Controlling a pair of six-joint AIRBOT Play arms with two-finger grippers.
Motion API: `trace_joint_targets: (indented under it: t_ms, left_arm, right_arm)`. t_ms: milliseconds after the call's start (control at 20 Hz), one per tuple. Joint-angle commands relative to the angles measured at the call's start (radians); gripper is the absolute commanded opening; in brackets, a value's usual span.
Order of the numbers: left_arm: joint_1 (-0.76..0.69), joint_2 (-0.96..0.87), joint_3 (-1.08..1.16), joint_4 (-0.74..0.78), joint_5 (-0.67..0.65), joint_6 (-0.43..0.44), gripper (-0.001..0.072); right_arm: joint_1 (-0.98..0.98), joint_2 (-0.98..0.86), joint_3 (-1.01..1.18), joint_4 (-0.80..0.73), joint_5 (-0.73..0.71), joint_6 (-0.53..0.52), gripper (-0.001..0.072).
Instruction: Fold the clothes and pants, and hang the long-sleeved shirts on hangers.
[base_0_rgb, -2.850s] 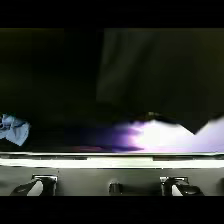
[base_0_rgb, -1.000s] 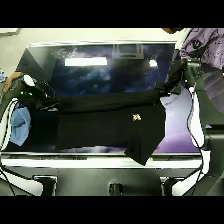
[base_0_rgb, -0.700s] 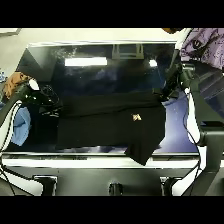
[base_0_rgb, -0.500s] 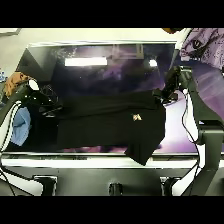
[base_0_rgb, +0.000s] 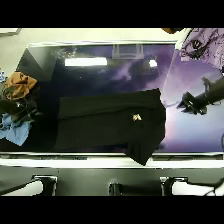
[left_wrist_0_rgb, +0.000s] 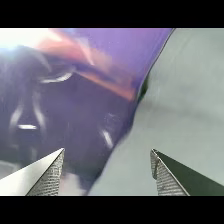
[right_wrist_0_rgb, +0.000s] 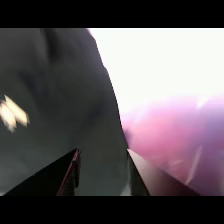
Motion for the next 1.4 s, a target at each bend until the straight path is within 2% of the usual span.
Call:
trace_joint_targets:
  t_ms: [0, 150, 400, 600, 850, 1000, 1150, 1250, 1300, 1350]
  left_arm:
    - [0.080, 0.177, -0.275, -0.112, 0.081, 0.009, 0.0616]
    - [0.080, 0.212, -0.365, -0.127, 0.087, 0.008, 0.0615]
    - [0.076, 0.212, -0.372, -0.135, 0.084, 0.008, 0.0616]
    - [0.076, 0.212, -0.372, -0.135, 0.083, 0.008, 0.0616]
    - [0.076, 0.212, -0.372, -0.135, 0.080, 0.004, 0.0616]
    - [0.076, 0.212, -0.372, -0.135, 0.072, 0.000, 0.0616]
    - [0.077, 0.209, -0.372, -0.135, 0.065, -0.019, 0.0616]
    - [0.077, 0.204, -0.377, -0.135, 0.064, -0.018, 0.0616]
    - [0.077, 0.205, -0.382, -0.135, 0.064, -0.009, 0.0616]
    - [0.077, 0.205, -0.389, -0.136, 0.059, 0.007, 0.0616]
  right_arm:
    - [-0.094, 0.261, -0.422, 0.099, 0.051, -0.042, 0.0359]
    - [-0.094, 0.406, -0.672, 0.114, 0.070, -0.044, 0.0413]
    - [-0.093, 0.488, -0.897, 0.208, 0.132, -0.047, 0.0413]
    - [-0.093, 0.488, -0.988, 0.314, 0.246, -0.088, 0.0413]
    - [-0.093, 0.465, -1.034, 0.324, 0.332, -0.107, 0.0413]
    - [-0.093, 0.417, -1.034, 0.383, 0.372, -0.154, 0.0398]
    - [-0.093, 0.344, -1.034, 0.418, 0.383, -0.207, 0.0314]
    - [-0.093, 0.306, -1.034, 0.424, 0.394, -0.238, 0.0156]
    - [-0.093, 0.301, -1.034, 0.425, 0.400, -0.258, 0.0030]
    - [-0.093, 0.301, -1.033, 0.426, 0.400, -0.261, 0.0026]
